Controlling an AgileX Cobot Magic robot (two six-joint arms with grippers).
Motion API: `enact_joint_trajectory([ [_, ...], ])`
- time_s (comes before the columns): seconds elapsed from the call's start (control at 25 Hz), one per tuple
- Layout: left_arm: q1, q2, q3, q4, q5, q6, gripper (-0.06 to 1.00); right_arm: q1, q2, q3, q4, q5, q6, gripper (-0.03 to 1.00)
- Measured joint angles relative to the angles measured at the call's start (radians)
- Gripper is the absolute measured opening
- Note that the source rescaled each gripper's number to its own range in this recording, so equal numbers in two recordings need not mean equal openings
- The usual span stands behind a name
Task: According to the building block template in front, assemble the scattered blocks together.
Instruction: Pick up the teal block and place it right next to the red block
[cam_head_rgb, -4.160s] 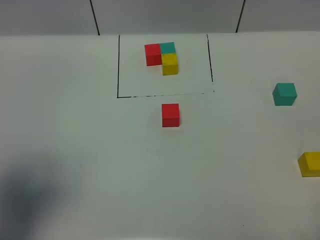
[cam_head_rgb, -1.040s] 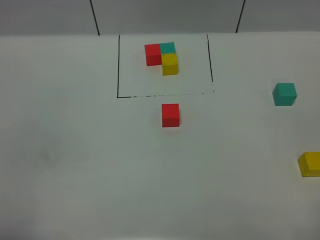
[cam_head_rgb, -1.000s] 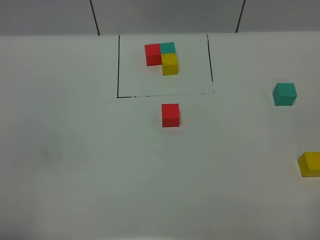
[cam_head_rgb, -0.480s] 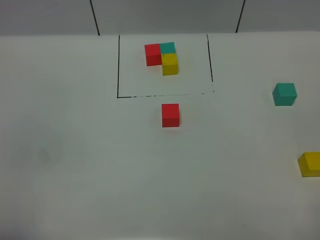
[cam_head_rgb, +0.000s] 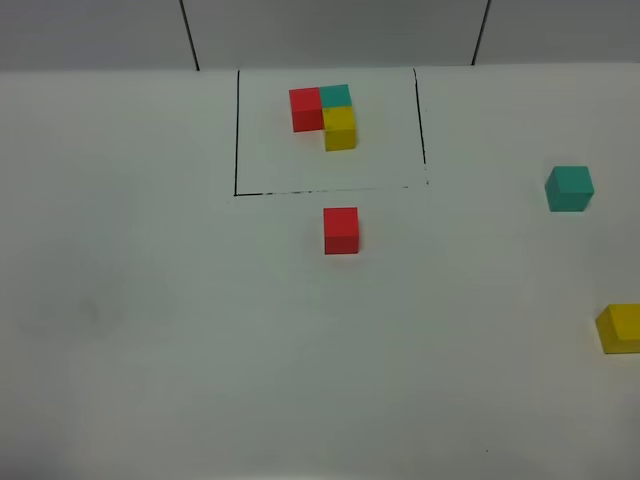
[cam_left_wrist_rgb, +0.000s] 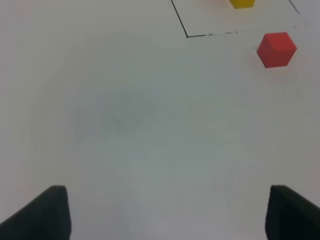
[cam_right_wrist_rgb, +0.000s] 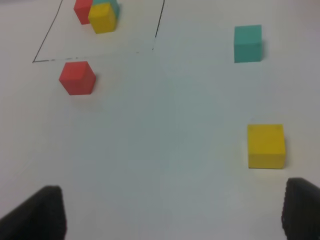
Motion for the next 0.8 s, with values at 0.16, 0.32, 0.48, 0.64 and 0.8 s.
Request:
enact_joint_trajectory([
  [0.16,0.0,0.0,0.0,0.0,0.0,0.0,0.75,0.0,0.0,0.0,0.0,0.0,0.0,0.76],
  [0.32,0.0,0.0,0.0,0.0,0.0,0.0,0.75,0.0,0.0,0.0,0.0,0.0,0.0,0.76],
  [0.48,0.0,0.0,0.0,0.0,0.0,0.0,0.75,0.0,0.0,0.0,0.0,0.0,0.0,0.76],
  [0.64,0.0,0.0,0.0,0.0,0.0,0.0,0.75,0.0,0.0,0.0,0.0,0.0,0.0,0.76],
  [0.8,0.0,0.0,0.0,0.0,0.0,0.0,0.75,0.0,0.0,0.0,0.002,-0.001,0.0,0.76],
])
